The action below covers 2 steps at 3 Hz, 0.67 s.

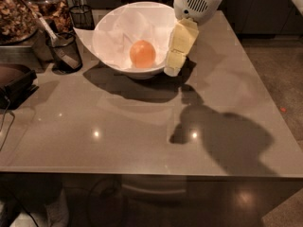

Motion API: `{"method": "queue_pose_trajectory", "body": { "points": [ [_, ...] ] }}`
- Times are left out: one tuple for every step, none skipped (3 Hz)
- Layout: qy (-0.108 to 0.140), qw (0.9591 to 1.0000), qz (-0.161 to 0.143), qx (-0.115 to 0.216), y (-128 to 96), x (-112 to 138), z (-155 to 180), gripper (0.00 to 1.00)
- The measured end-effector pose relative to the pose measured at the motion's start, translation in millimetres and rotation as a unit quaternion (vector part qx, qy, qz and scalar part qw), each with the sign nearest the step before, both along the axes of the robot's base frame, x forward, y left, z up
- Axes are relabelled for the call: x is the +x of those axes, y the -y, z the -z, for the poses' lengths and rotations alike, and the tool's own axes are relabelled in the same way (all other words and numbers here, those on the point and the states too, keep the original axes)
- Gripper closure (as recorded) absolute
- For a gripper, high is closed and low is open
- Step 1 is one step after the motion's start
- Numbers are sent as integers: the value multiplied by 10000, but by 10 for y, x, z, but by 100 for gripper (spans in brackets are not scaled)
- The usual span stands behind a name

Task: Pick orange from white bowl

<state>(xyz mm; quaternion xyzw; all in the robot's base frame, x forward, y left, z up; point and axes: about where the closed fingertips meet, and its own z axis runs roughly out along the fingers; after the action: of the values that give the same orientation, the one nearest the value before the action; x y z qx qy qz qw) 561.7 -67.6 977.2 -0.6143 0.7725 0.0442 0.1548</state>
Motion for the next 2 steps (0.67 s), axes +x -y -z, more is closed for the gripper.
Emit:
{"method": "queue_pose_trajectory", "body": {
  "points": [
    [89, 9999, -5, 62, -52, 55, -16, 0],
    [228, 9989, 235, 348, -216, 300, -88, 0]
  ]
}}
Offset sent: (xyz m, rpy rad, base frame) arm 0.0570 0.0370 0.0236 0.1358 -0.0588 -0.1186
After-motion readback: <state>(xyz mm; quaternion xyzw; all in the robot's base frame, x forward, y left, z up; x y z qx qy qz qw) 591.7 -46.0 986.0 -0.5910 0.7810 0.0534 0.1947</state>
